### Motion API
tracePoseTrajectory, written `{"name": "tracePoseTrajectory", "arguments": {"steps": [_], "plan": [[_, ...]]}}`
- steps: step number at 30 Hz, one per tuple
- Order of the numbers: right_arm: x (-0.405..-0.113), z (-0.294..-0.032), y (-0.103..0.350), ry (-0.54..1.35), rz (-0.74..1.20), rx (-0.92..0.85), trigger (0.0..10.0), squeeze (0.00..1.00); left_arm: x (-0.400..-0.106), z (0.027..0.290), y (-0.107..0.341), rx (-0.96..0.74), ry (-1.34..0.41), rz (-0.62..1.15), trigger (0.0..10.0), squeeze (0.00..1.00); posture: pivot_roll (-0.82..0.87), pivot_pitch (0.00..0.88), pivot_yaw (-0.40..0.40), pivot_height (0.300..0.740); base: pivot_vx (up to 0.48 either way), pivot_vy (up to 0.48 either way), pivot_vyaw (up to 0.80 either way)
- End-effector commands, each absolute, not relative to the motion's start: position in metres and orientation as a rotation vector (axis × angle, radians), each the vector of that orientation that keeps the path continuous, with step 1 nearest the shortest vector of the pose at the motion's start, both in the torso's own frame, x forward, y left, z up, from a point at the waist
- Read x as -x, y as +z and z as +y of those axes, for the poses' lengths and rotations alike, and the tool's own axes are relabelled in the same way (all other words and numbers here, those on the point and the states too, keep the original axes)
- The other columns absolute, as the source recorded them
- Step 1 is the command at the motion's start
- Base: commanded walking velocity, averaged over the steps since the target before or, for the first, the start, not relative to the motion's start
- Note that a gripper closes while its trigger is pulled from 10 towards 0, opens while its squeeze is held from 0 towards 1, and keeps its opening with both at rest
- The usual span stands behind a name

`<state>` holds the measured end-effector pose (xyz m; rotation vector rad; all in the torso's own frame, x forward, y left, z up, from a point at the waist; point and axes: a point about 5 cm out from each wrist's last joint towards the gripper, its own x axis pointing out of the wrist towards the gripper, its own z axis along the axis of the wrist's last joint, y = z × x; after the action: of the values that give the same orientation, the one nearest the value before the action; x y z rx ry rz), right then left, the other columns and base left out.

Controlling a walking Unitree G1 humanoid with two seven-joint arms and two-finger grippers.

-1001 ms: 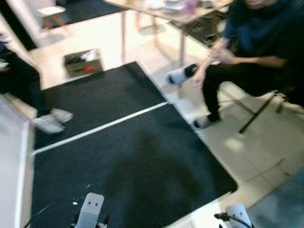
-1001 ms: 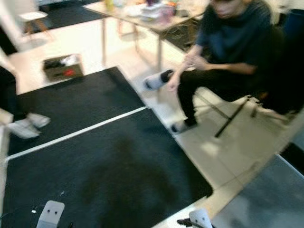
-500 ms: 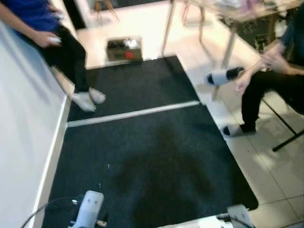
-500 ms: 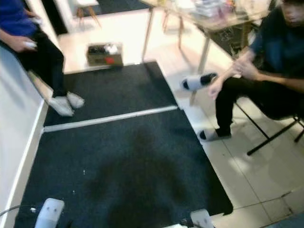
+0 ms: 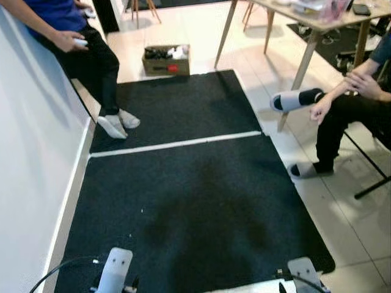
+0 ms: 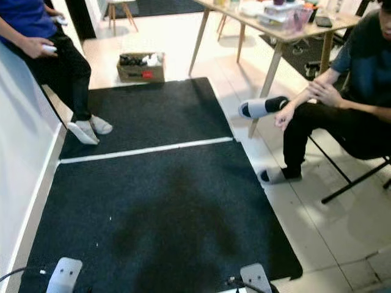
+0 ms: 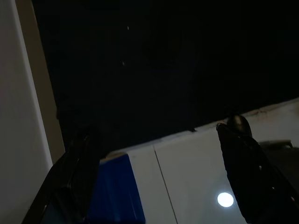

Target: Restocking fridge

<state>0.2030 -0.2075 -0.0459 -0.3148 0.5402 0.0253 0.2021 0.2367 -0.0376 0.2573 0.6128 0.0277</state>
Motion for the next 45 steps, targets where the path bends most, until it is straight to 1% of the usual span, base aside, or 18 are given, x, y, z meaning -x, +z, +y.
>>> {"name": "tracePoseTrajectory", "arguments": {"steps": [1, 14, 45], "plan": [[-0.1952, -0.2072, -0.0512, 0.026, 0.57, 0.306, 10.0, 0.0, -0.1909, 0.24, -0.0435, -0.259, 0.042, 0.648, 10.0, 0.0, -0.11, 0.25, 0.063, 0.74, 0.0, 0.0, 0.0], [-0.1952, -0.208, -0.0499, 0.011, 0.555, 0.298, 10.0, 0.0, -0.1934, 0.2411, -0.0411, -0.274, 0.046, 0.626, 10.0, 0.0, -0.11, 0.255, 0.065, 0.74, 0.019, 0.0, 0.0], [-0.1948, -0.2066, -0.0507, 0.005, 0.558, 0.289, 10.0, 0.0, -0.1936, 0.2456, -0.042, -0.288, 0.059, 0.629, 10.0, 0.0, -0.11, 0.256, 0.07, 0.74, 0.355, 0.0, 0.0]]}}
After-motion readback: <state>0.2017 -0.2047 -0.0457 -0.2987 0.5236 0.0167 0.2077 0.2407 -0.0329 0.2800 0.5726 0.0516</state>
